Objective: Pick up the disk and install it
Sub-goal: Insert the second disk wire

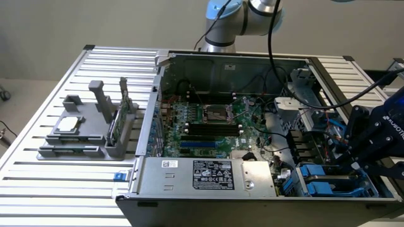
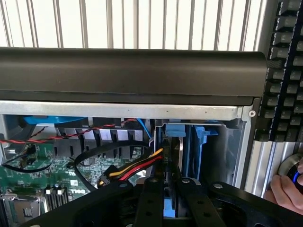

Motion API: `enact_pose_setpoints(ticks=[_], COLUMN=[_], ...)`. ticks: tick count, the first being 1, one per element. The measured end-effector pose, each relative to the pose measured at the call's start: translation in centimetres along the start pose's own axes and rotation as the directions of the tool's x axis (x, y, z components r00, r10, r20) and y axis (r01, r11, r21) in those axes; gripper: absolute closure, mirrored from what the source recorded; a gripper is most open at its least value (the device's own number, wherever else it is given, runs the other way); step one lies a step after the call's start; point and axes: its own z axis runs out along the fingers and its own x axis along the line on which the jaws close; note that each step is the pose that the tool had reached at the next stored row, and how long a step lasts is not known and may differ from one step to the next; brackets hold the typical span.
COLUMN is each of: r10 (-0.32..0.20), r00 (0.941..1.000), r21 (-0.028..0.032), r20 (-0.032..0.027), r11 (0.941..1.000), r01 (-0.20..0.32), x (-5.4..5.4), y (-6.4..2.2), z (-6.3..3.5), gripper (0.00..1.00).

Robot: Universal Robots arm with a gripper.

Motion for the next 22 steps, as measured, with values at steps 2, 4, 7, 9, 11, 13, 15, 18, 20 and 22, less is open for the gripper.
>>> enact_pose_setpoints(ticks=[2, 4, 7, 9, 11, 13, 15, 18, 20, 22], r10=[0.000, -0.001, -0.001, -0.001, -0.001, -0.001, -0.001, -0.001, -0.001, -0.001], r00=[1.0000, 1.0000, 1.0000, 1.0000, 1.0000, 1.0000, 1.0000, 1.0000, 1.0000, 1.0000], r21=[0.0000, 0.0001, 0.0001, 0.0001, -0.0001, 0.0001, 0.0001, 0.0004, 0.0013, 0.0028], r20=[-0.0001, -0.0005, -0.0006, -0.0005, -0.0012, -0.0015, -0.0005, -0.0006, -0.0006, -0.0005], r11=[1.0000, 1.0000, 1.0000, 1.0000, 1.0000, 1.0000, 1.0000, 1.0000, 1.0000, 1.0000], r01=[0.000, 0.001, 0.001, 0.001, 0.001, 0.001, 0.001, 0.001, 0.001, 0.001], x=[0.0, 0.0, 0.0, 0.0, 0.0, 0.0, 0.0, 0.0, 0.0, 0.0], y=[0.01, 0.01, 0.01, 0.01, 0.02, 0.02, 0.00, -0.07, -0.14, -0.21], z=[0.02, 0.05, 0.05, 0.05, 0.07, 0.10, 0.00, -0.37, -0.81, -1.34], gripper=[0.83, 0.83, 0.83, 0.83, 0.83, 0.82, 0.75, 0.75, 0.75, 0.75])
